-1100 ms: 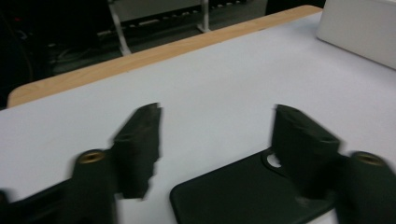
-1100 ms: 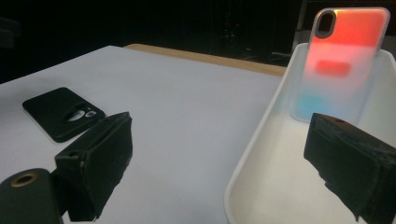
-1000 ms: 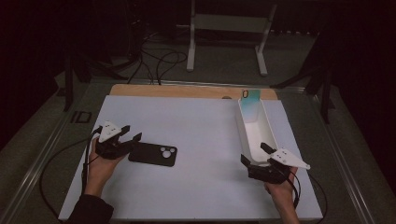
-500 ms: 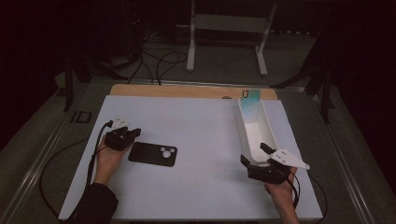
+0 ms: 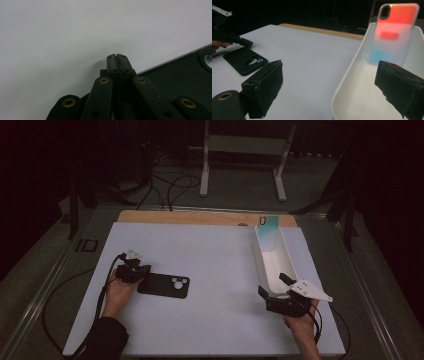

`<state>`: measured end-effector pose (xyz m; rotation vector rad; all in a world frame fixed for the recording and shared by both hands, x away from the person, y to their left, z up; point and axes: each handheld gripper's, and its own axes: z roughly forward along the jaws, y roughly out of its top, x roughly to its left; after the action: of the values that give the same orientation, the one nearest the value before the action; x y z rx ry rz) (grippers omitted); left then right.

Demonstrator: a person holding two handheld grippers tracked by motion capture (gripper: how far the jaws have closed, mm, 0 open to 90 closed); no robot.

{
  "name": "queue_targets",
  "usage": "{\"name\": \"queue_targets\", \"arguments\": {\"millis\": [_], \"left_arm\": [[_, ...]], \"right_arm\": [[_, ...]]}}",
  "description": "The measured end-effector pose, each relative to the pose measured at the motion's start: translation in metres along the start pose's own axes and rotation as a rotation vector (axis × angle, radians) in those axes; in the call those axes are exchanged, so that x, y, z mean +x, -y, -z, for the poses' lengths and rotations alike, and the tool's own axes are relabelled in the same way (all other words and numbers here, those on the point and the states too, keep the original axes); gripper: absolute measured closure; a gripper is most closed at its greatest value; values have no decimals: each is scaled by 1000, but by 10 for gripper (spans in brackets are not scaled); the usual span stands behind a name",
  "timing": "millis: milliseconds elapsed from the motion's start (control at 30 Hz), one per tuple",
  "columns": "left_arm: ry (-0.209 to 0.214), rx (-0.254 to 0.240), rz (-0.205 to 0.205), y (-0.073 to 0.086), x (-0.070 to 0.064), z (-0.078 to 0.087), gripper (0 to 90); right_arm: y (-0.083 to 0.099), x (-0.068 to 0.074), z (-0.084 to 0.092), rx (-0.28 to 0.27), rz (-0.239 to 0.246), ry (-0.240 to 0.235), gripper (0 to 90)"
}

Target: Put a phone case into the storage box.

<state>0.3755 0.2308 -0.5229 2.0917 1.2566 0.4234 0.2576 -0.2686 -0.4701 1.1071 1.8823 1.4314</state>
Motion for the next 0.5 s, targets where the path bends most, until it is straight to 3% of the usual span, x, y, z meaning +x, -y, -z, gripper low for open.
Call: {"name": "queue_targets", "arguments": {"millis": [333, 500], "left_arm": [[-9, 32, -7, 23, -9, 22, 900], [1, 25, 19, 40, -21, 37, 900]], "right_arm": [[-1, -1, 1, -4, 1, 3, 80], [-2, 0, 1, -2, 2, -1, 80]]}}
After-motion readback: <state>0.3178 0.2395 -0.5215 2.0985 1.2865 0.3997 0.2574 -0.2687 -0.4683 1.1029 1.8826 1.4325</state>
